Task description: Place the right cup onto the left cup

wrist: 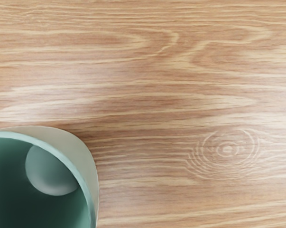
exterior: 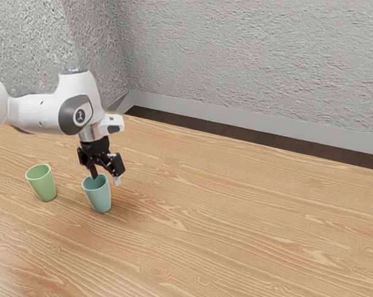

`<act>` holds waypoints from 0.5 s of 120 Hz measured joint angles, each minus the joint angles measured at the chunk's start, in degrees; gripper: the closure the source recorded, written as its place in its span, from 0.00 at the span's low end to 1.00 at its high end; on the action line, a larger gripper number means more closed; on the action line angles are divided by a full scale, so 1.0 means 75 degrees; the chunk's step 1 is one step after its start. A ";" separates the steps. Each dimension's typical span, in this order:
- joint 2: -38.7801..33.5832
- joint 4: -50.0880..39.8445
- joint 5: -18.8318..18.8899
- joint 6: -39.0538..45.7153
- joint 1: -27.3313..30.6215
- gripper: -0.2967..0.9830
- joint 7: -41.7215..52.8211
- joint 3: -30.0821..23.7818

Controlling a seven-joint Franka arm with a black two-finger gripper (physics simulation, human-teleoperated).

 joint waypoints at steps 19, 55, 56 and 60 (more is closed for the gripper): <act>0.0346 -0.0006 -0.0004 0.0341 -0.0004 0.23 -0.0007 0.0005; 0.0742 0.0009 -0.0001 0.0726 0.0001 0.42 -0.0016 0.0005; 0.0746 0.0010 0.0001 0.0735 0.0000 0.44 -0.0016 0.0005; 0.0759 0.0012 0.0010 0.0763 0.0000 0.51 -0.0016 0.0005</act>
